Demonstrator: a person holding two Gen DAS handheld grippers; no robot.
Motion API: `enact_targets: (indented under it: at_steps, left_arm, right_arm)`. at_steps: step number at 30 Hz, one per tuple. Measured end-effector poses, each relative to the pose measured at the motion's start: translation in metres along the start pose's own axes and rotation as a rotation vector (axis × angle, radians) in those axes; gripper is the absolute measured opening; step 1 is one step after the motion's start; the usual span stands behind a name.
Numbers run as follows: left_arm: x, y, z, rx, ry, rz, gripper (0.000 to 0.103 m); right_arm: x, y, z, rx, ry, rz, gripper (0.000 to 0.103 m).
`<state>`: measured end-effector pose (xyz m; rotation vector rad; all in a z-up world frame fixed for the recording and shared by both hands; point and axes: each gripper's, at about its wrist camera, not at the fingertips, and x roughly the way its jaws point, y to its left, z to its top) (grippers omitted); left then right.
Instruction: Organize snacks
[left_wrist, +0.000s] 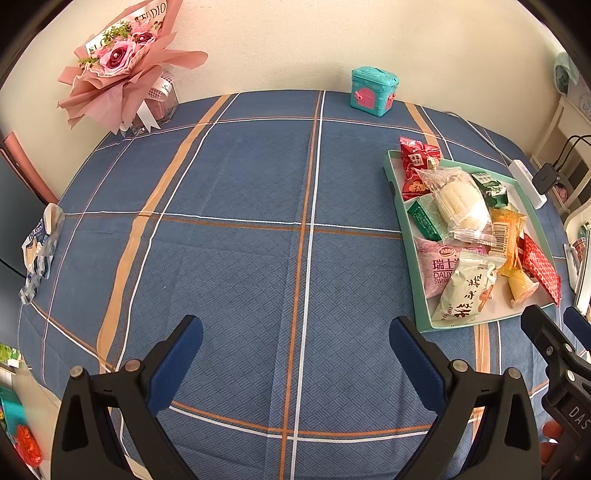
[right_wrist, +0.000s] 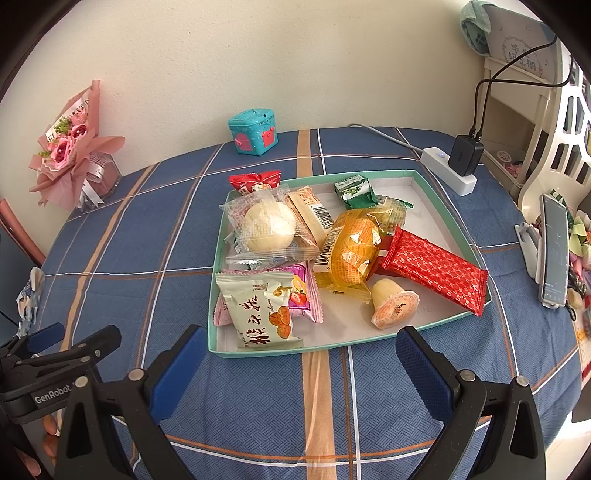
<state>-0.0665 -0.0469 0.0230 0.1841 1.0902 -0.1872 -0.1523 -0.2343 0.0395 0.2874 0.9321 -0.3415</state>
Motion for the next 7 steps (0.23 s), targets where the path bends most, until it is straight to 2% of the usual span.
enact_targets:
  at_steps: [7]
  left_arm:
    - [0.0002, 0.0017, -0.0002, -0.01, -0.003, 0.01, 0.101]
  right_arm:
    - [0.0, -0.0001, 0.0, 0.0, 0.0, 0.0, 0.103]
